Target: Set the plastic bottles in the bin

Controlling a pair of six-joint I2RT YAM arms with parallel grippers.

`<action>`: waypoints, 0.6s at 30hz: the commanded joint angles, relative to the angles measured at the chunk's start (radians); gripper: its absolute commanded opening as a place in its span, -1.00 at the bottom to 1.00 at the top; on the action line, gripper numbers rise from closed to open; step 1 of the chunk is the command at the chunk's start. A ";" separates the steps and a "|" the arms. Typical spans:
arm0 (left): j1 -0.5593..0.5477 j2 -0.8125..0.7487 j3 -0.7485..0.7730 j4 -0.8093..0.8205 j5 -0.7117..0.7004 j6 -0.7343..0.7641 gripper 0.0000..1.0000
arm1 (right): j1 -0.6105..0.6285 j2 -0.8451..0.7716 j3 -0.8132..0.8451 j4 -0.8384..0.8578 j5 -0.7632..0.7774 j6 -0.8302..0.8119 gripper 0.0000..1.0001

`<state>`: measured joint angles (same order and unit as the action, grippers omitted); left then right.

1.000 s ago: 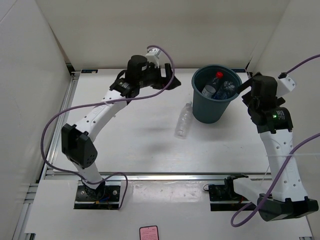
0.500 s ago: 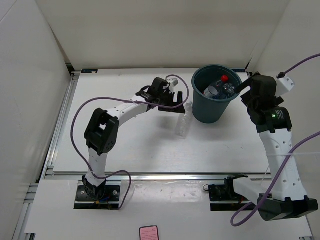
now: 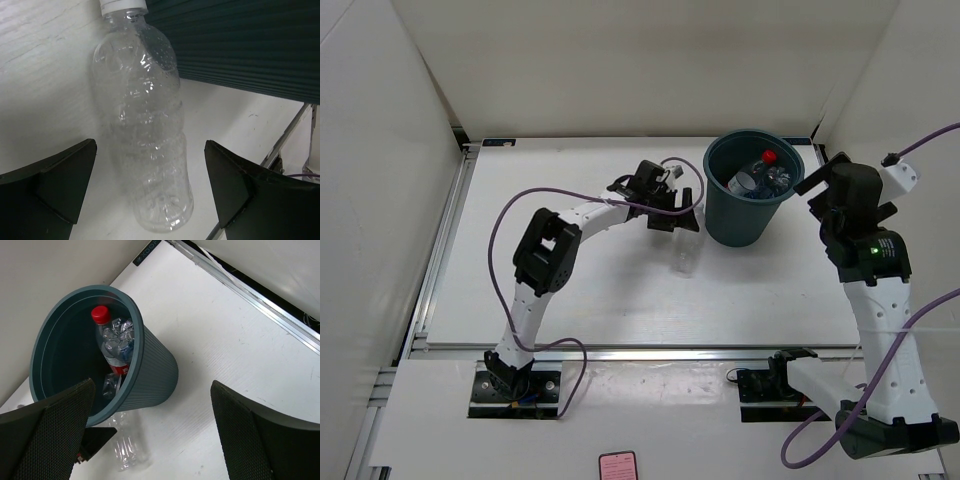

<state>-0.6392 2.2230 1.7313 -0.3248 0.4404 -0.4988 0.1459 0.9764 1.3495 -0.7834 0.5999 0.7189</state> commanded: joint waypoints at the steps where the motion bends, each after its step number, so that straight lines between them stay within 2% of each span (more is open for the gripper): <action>1: -0.008 0.030 0.065 0.009 0.075 -0.027 1.00 | -0.002 -0.008 -0.004 0.027 0.026 -0.027 1.00; 8: 0.010 0.090 0.054 0.009 0.158 -0.087 1.00 | -0.002 -0.008 0.005 0.027 0.035 -0.036 1.00; 17: 0.039 0.124 0.063 0.009 0.216 -0.110 0.43 | -0.002 0.001 0.034 0.018 0.035 -0.036 1.00; 18: 0.039 0.124 0.063 0.009 0.216 -0.110 0.30 | -0.002 0.001 0.034 0.018 0.035 -0.036 1.00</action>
<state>-0.6121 2.3478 1.7706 -0.3111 0.6231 -0.6079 0.1459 0.9771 1.3464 -0.7834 0.6067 0.6998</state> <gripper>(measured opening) 0.689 0.998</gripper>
